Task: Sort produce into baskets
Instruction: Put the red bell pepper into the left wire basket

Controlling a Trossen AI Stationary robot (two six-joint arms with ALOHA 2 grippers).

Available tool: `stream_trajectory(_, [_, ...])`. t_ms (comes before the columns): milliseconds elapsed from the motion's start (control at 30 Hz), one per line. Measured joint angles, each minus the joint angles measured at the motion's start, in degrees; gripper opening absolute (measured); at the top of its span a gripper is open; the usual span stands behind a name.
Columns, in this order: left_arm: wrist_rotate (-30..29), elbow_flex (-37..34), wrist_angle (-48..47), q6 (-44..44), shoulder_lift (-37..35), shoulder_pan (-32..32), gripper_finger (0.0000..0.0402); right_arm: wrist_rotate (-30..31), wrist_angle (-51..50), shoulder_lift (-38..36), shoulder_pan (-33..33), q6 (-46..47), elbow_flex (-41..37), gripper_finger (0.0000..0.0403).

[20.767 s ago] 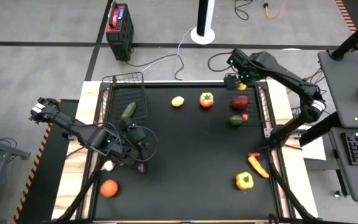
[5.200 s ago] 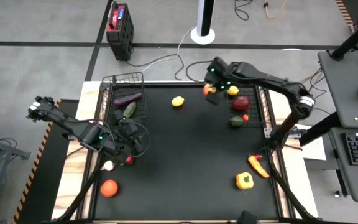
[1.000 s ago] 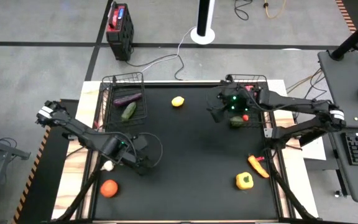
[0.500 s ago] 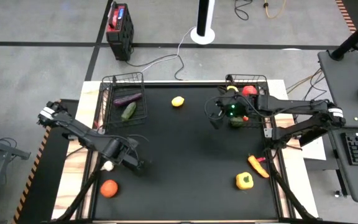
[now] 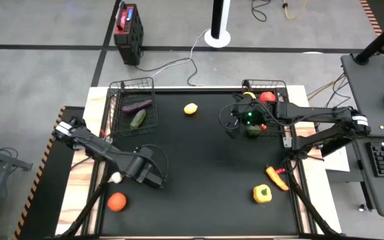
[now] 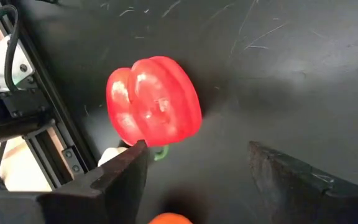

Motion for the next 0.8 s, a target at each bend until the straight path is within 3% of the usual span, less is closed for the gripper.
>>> stream_trajectory(800, [-2.9, -0.6, -0.7, -1.7, 0.7, -0.2, 0.027, 0.0, 0.1, 0.0, 0.0, 1.1, -0.1, 0.0396])
